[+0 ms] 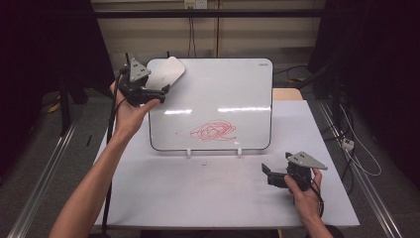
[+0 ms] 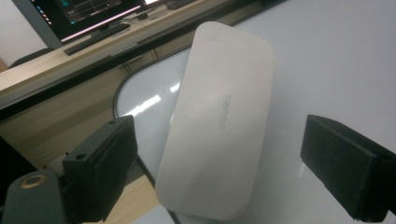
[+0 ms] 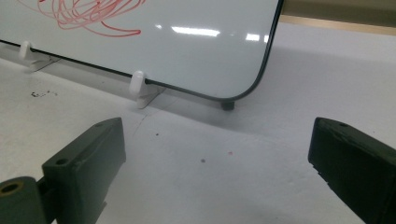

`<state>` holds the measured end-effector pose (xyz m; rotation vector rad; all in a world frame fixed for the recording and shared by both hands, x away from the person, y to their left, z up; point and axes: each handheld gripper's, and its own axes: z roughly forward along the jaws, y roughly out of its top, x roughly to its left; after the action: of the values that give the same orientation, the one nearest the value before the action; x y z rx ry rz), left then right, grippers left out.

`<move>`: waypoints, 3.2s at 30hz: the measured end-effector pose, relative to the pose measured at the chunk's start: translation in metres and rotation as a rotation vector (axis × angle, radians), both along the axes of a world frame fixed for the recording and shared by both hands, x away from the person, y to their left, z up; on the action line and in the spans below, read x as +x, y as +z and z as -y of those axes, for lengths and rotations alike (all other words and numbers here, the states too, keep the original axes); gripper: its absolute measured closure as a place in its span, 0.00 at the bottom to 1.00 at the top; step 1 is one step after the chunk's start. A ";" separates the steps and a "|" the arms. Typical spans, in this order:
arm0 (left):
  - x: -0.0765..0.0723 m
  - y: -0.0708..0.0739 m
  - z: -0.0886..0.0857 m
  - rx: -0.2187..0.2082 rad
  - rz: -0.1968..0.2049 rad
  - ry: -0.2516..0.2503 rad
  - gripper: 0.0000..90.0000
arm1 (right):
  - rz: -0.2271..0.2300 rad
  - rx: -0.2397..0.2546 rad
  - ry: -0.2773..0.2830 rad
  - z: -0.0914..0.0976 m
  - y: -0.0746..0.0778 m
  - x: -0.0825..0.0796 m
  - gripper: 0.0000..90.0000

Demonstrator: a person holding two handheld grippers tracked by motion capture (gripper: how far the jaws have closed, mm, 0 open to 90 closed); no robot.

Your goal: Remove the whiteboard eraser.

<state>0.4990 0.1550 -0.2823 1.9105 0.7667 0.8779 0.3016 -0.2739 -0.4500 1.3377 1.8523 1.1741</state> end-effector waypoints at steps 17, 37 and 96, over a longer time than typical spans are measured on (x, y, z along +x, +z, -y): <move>0.021 -0.009 0.031 0.145 0.015 0.011 0.22 | 0.001 -0.013 0.013 0.002 -0.002 -0.002 0.04; 0.027 -0.011 0.035 0.221 0.018 0.045 0.32 | 0.004 -0.020 0.026 0.001 -0.001 -0.002 0.04; 0.020 0.006 0.023 0.057 -0.093 -0.028 0.34 | 0.014 -0.016 0.024 0.000 0.001 -0.003 0.04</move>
<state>0.5187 0.1315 -0.2767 2.0191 0.7760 0.8066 0.2985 -0.2741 -0.4487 1.2989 1.8687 1.1755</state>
